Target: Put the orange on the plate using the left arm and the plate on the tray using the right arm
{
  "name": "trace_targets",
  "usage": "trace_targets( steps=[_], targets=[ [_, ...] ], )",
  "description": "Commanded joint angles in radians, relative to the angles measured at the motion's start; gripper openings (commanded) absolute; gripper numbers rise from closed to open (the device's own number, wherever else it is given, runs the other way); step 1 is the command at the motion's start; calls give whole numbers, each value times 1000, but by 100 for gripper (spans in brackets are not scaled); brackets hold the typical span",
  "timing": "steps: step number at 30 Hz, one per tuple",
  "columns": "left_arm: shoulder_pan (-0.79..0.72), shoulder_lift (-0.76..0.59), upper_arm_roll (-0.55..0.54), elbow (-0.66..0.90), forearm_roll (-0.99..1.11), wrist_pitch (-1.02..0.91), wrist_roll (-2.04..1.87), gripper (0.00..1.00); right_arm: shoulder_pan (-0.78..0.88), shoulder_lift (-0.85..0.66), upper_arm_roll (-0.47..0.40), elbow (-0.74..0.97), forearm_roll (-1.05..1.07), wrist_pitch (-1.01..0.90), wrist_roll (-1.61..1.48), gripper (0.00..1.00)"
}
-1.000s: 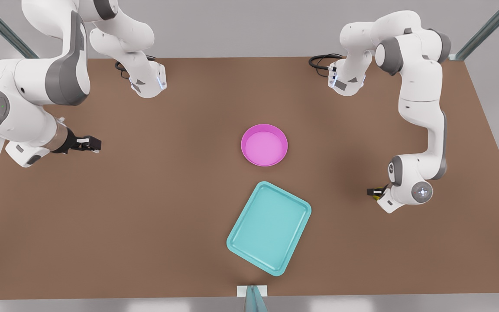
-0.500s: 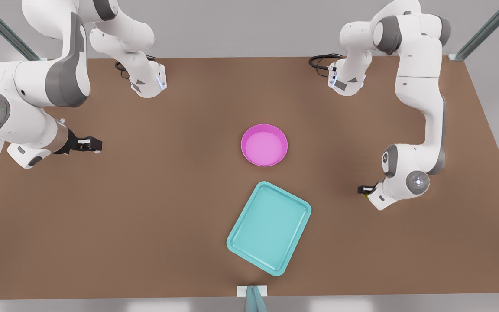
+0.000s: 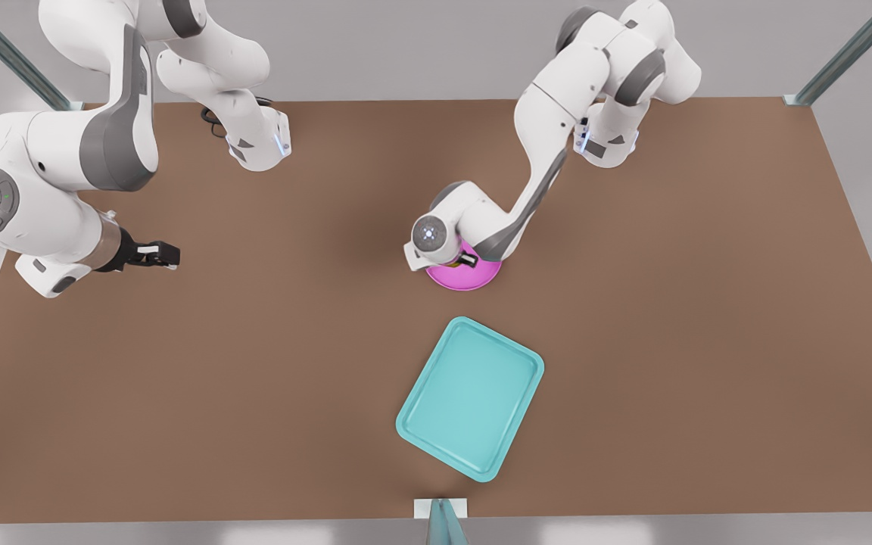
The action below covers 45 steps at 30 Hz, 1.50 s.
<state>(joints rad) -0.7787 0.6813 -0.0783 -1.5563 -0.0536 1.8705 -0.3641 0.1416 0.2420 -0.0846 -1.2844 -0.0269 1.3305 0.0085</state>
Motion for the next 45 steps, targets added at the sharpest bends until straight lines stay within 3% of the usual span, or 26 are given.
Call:
trace_targets(
  steps=[1,3,5,6,8,9,11,12,13,14,15,16,17,22,28,45],
  targets=[
    [-1,3,0,-11,-5,-31,-406,100,0,-1,-1,0,1,-1,-1,100],
    [-1,-8,6,-28,0,-48,-407,100,0,0,-1,-3,2,-2,-1,100],
    [13,-81,67,34,37,-321,-230,100,6,33,0,-9,56,-5,-9,100],
    [15,-164,173,96,12,-487,-115,100,4,75,0,-26,142,-4,-10,100],
    [15,-253,489,289,-6,-746,207,100,16,158,-1,-85,387,27,-9,100],
    [15,-256,590,338,-9,-757,264,100,19,152,12,-159,452,111,-9,100],
    [18,-261,865,380,-147,-758,283,100,19,68,138,-409,495,380,-10,100],
    [18,-262,913,390,-149,-760,379,100,19,23,190,-506,502,475,-10,100],
    [148,-321,800,392,-141,-751,415,100,19,2,246,-572,518,544,-10,100],
    [470,-374,346,410,7,-726,407,100,19,-12,285,-630,518,614,-10,100],
    [682,-437,51,334,189,-576,409,100,21,-18,322,-688,533,700,-10,100],
    [753,-543,-3,176,163,-389,419,100,21,-15,347,-699,541,748,-10,100],
    [751,-588,0,134,170,-404,402,100,21,-15,367,-710,556,777,-10,100],
    [750,-560,-3,208,144,-559,419,100,174,19,390,-848,642,1076,-9,100],
    [747,-565,-3,214,143,-576,409,100,302,143,390,-803,728,1274,-9,100],
    [747,-562,5,214,143,-596,407,100,395,341,390,-711,751,1342,-10,100]
  ],
)
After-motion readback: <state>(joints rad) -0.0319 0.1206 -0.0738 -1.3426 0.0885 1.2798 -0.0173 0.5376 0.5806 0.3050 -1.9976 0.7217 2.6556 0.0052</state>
